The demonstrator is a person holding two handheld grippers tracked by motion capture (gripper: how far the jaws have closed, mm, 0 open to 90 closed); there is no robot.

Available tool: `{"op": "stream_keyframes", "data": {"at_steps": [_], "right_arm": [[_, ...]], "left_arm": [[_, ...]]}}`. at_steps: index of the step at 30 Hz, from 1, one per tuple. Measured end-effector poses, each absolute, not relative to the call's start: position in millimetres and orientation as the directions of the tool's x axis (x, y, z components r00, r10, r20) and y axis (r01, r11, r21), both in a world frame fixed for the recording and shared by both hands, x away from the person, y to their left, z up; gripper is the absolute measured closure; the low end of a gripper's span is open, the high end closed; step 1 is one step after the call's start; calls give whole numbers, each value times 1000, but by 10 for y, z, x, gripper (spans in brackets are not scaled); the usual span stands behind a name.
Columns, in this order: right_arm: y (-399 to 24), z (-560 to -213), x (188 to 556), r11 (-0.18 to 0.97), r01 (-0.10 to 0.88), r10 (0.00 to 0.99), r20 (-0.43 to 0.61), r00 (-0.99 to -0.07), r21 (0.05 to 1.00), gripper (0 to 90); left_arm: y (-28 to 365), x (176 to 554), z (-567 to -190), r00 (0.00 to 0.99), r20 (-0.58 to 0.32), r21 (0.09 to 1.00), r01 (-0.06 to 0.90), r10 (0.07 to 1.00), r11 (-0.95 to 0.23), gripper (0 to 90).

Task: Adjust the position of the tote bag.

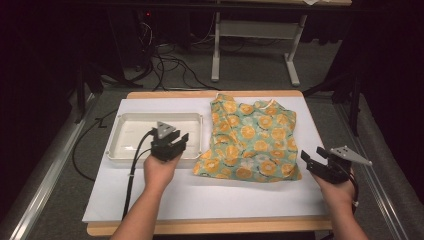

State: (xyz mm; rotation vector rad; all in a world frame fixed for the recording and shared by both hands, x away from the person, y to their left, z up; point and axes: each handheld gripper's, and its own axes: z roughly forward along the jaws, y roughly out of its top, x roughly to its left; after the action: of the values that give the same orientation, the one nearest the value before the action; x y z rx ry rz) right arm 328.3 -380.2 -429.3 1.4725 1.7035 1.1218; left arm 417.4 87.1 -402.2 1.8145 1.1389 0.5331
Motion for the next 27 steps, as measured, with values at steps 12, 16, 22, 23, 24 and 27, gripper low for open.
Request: {"op": "stream_keyframes", "data": {"at_steps": [12,16,22,23,24,27], "right_arm": [[-3668,-4089,4059,65,513,978,49,-205,856,329],[-3635,-4129,4278,60,560,977,67,-203,826,216],[-3658,-4271,4655,12,637,974,135,-182,771,118],[-3658,-4301,4681,3,650,972,149,-179,760,118],[-3657,-4342,4715,1,663,972,156,-178,749,126],[-3665,-4423,4766,4,683,968,168,-186,730,158]], "left_arm": [[-49,4898,-3994,472,-198,773,614,859,-159,380],[-218,5058,-4014,468,-202,764,625,861,-160,313],[-485,5302,-4288,434,-231,663,725,871,-186,199],[-501,5330,-4345,426,-237,640,745,873,-190,214],[-515,5354,-4395,423,-243,614,764,873,-199,242],[-548,5383,-4458,428,-245,593,776,870,-214,318]]}}
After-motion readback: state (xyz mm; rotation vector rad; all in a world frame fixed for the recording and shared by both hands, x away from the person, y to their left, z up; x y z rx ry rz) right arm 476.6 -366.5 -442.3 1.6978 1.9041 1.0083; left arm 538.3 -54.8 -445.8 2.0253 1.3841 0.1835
